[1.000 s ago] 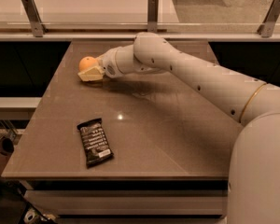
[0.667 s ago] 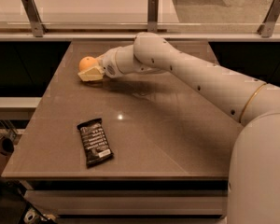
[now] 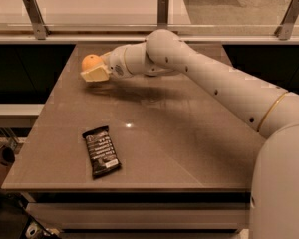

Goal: Pick orange

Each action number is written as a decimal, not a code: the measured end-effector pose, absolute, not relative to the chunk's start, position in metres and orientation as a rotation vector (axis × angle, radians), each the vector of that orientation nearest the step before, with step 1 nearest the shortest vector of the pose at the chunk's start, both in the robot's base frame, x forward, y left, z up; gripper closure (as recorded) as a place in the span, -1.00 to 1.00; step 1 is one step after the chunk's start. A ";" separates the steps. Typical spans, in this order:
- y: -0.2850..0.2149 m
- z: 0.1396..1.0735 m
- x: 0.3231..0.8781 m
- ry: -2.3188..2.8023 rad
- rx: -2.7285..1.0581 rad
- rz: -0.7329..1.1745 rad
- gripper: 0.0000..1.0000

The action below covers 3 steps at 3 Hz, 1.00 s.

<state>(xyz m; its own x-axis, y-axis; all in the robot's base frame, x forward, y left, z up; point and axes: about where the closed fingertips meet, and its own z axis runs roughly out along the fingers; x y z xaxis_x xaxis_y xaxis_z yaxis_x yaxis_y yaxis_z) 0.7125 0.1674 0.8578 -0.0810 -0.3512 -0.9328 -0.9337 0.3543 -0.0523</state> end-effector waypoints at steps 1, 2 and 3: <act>0.165 0.878 0.704 1.581 -1.181 0.762 1.00; 0.161 0.903 0.695 1.521 -1.190 0.762 1.00; 0.157 0.922 0.691 1.462 -1.200 0.766 1.00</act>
Offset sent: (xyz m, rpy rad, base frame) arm -0.0275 -0.0180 0.0772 0.0840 -0.1327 0.0649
